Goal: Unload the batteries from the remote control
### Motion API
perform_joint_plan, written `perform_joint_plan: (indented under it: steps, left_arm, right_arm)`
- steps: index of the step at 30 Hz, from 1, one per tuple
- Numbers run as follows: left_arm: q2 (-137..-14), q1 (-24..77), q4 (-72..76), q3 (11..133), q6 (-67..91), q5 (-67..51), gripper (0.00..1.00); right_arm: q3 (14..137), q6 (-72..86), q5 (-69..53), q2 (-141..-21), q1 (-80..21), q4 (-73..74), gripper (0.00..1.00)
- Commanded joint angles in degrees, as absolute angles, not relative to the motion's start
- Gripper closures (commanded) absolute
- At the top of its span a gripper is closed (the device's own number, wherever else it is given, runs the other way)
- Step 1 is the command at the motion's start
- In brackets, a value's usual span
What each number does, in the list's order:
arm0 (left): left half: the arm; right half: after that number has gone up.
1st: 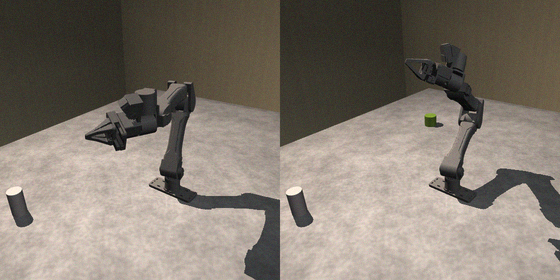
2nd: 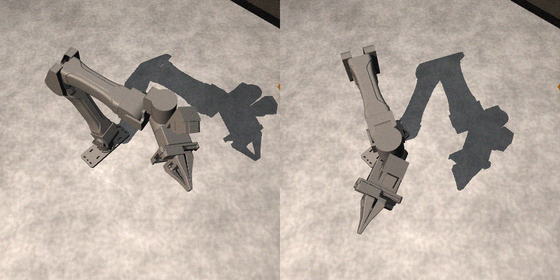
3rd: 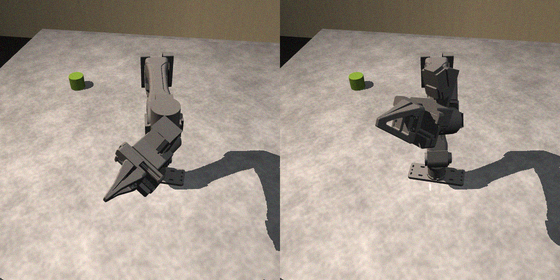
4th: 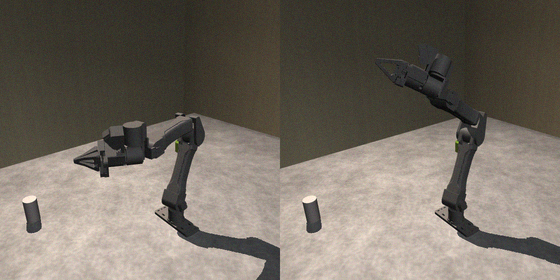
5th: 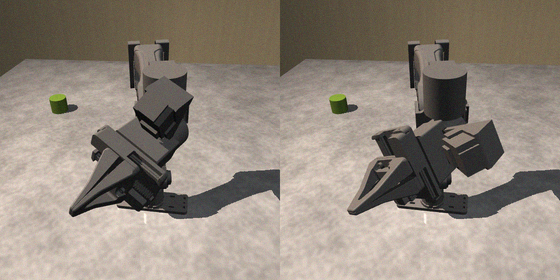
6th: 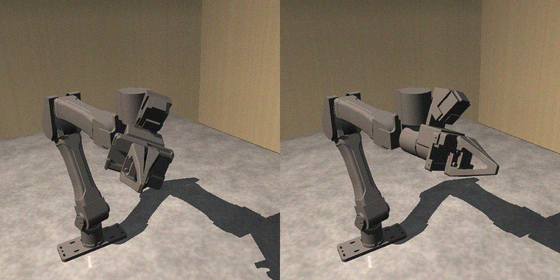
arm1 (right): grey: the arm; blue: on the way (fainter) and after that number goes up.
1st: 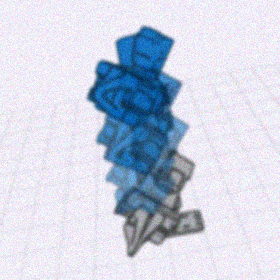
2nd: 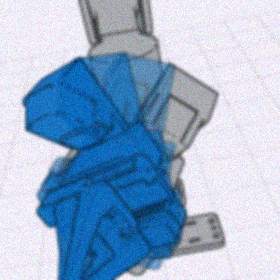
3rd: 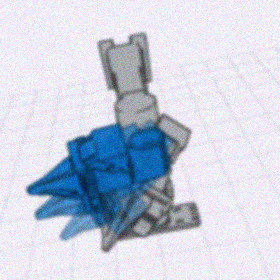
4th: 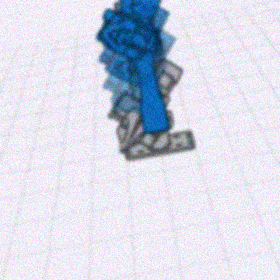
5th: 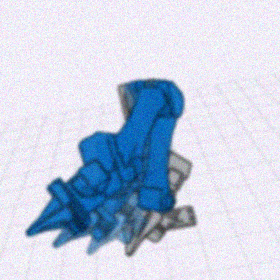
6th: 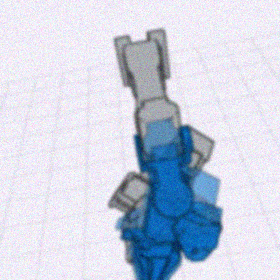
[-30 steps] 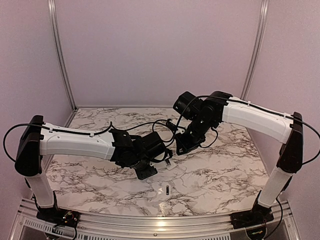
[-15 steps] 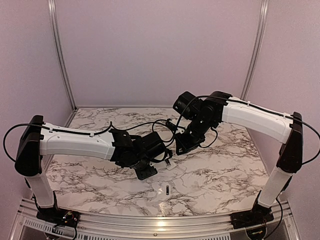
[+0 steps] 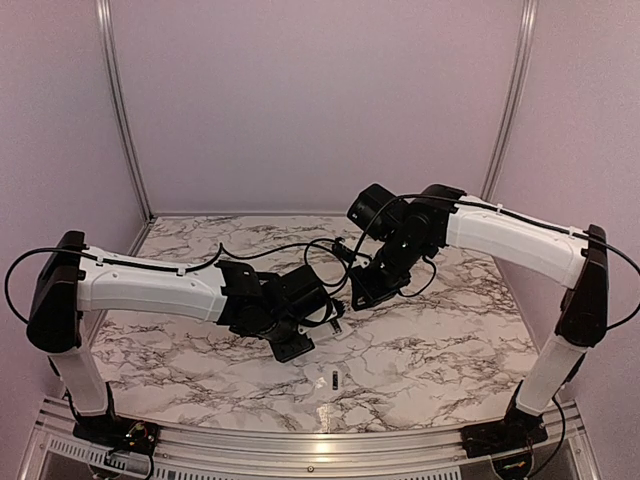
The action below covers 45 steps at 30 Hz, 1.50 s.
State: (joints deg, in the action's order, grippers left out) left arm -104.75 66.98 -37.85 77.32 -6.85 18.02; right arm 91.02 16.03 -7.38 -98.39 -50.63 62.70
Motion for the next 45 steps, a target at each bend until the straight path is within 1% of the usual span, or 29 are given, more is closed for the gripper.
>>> perform_joint_plan:
  steps: [1, 25, 45]
  left_arm:
    - [-100.8, 67.1, -33.2, 76.3, -7.1, 17.3, 0.87]
    - [-92.9, 67.1, -24.5, 65.0, -9.6, 17.5, 0.87]
    - [-90.3, 67.1, -20.7, 61.9, -12.1, 15.9, 0.87]
  right_arm:
    - [89.6, 15.0, -7.5, -96.7, -50.8, 60.6, 1.00]
    - [85.0, 12.9, -8.2, -95.1, -50.8, 58.2, 1.00]
    - [82.5, 11.3, -8.5, -95.0, -50.7, 57.5, 1.00]
